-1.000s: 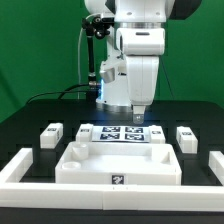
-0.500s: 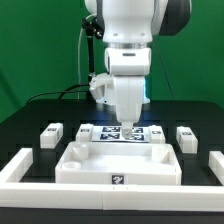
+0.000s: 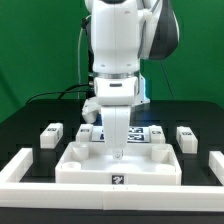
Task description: Assemble desk
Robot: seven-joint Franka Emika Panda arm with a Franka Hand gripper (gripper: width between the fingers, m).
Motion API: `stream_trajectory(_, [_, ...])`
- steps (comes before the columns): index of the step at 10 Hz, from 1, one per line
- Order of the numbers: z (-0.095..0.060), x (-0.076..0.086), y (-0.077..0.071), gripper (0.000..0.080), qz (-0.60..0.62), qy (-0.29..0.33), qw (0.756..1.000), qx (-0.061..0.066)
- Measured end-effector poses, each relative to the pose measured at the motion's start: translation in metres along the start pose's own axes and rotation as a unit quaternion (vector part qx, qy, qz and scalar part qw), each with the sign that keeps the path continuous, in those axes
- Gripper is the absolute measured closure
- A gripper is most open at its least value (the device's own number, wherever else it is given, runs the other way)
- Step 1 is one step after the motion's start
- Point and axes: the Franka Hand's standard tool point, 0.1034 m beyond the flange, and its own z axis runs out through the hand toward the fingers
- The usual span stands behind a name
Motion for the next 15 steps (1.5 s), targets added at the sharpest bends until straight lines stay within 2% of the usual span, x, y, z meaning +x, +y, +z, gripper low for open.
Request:
stream_trajectory(1, [0.000, -0.001, 0.000, 0.0399, 0.000, 0.000, 1.000, 0.001])
stream_trajectory(2, [0.000, -0.001, -0.001, 0.0399, 0.001, 0.000, 1.000, 0.001])
stream_trajectory(3, [0.001, -0.001, -0.001, 0.0583, 0.001, 0.000, 1.000, 0.001])
stream_trajectory(4, [0.001, -0.001, -0.001, 0.0713, 0.001, 0.000, 1.000, 0.001])
stream_trajectory(6, [0.000, -0.001, 0.000, 0.0742, 0.001, 0.000, 1.000, 0.000])
stream_trajectory(12, [0.000, -0.001, 0.000, 0.0742, 0.001, 0.000, 1.000, 0.000])
stream_trajectory(13, [0.000, 0.001, 0.003, 0.0742, -0.001, 0.000, 1.000, -0.002])
stream_trajectory(14, [-0.002, 0.008, 0.014, 0.0742, -0.006, 0.003, 1.000, -0.009])
stream_trajectory(15, [-0.003, 0.021, 0.026, 0.0742, -0.015, 0.007, 1.000, -0.016])
